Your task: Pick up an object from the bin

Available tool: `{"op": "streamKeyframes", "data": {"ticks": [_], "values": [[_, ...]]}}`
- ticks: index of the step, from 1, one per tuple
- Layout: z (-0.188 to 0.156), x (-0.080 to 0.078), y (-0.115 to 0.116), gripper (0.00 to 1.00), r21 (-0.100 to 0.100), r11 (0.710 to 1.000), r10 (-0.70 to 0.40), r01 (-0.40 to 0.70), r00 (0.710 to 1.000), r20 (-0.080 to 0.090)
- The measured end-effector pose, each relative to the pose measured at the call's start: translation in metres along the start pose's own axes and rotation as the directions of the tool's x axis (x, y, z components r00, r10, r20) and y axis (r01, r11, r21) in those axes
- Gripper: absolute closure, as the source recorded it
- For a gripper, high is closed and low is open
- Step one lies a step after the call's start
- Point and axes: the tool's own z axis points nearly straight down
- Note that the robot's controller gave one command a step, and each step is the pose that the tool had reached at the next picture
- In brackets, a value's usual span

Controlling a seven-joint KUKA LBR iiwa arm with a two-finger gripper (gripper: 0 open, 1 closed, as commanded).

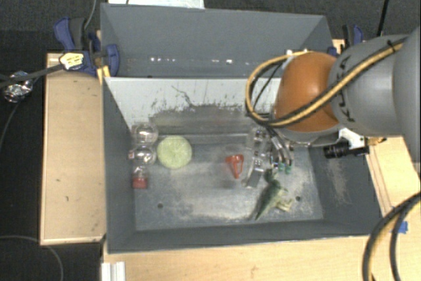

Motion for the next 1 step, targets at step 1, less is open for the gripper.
{"op": "streamKeyframes", "data": {"ticks": [1], "values": [[0.0276, -0.0152, -0.0058, 0.0, 0.0, 0.997, -0.079, 0.079, 0.997, 0.001]]}}
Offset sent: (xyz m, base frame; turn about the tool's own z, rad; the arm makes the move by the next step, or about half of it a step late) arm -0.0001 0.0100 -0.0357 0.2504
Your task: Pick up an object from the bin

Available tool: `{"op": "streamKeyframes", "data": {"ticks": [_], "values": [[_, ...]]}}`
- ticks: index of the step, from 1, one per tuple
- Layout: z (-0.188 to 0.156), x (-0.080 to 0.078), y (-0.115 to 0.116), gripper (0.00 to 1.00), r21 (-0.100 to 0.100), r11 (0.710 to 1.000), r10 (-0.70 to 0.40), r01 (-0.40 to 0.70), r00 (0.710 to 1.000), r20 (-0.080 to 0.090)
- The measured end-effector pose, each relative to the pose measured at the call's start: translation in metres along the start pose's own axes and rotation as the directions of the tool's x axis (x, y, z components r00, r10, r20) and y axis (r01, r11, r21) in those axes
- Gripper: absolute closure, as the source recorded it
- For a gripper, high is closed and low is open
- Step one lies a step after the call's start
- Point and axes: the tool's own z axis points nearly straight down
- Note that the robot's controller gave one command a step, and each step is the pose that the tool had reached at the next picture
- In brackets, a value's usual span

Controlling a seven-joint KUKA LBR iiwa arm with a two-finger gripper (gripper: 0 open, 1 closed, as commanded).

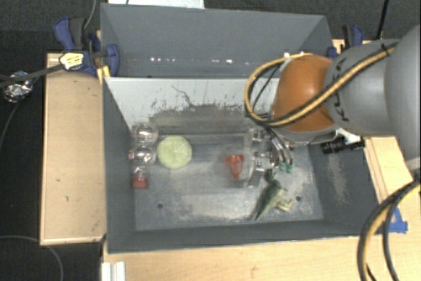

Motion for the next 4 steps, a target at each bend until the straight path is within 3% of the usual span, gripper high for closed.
{"op": "streamKeyframes", "data": {"ticks": [1, 2, 3, 4], "values": [[0.009, 0.007, 0.006, 0.0, 0.001, 0.986, 0.168, -0.168, 0.986, -0.004], [0.007, 0.02, 0.035, 1.0, 0.0, 0.989, 0.15, -0.15, 0.989, 0.0], [0.007, 0.02, 0.035, 1.0, 0.0, 0.989, 0.15, -0.15, 0.989, -0.001], [-0.038, 0.023, 0.031, 1.0, 0.002, 0.991, 0.133, -0.133, 0.991, -0.005]]}}
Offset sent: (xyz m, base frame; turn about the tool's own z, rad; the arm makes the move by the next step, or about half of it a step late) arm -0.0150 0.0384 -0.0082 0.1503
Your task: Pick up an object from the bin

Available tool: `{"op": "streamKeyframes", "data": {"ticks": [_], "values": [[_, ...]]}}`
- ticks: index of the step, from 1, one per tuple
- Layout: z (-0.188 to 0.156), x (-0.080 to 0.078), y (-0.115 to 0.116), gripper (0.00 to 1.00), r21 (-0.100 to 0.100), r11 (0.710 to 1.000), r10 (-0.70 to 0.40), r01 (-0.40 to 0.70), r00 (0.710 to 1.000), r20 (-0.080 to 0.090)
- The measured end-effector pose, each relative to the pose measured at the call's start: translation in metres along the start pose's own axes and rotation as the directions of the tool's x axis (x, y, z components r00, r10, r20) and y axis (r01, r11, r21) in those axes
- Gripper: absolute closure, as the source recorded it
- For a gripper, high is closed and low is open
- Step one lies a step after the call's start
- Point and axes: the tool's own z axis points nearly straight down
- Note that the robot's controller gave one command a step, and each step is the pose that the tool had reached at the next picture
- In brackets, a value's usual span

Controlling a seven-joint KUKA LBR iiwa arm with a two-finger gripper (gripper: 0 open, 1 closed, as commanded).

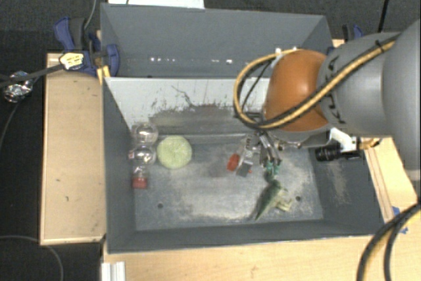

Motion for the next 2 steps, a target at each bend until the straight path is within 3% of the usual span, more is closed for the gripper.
{"op": "streamKeyframes", "data": {"ticks": [1, 2], "values": [[-0.031, -0.022, 0.004, 1.0, -0.006, 1.0, 0.029, -0.029, 0.999, 0.013], [0.018, -0.035, -0.015, 1.0, -0.006, 0.998, 0.066, -0.066, 0.998, 0.011]]}}
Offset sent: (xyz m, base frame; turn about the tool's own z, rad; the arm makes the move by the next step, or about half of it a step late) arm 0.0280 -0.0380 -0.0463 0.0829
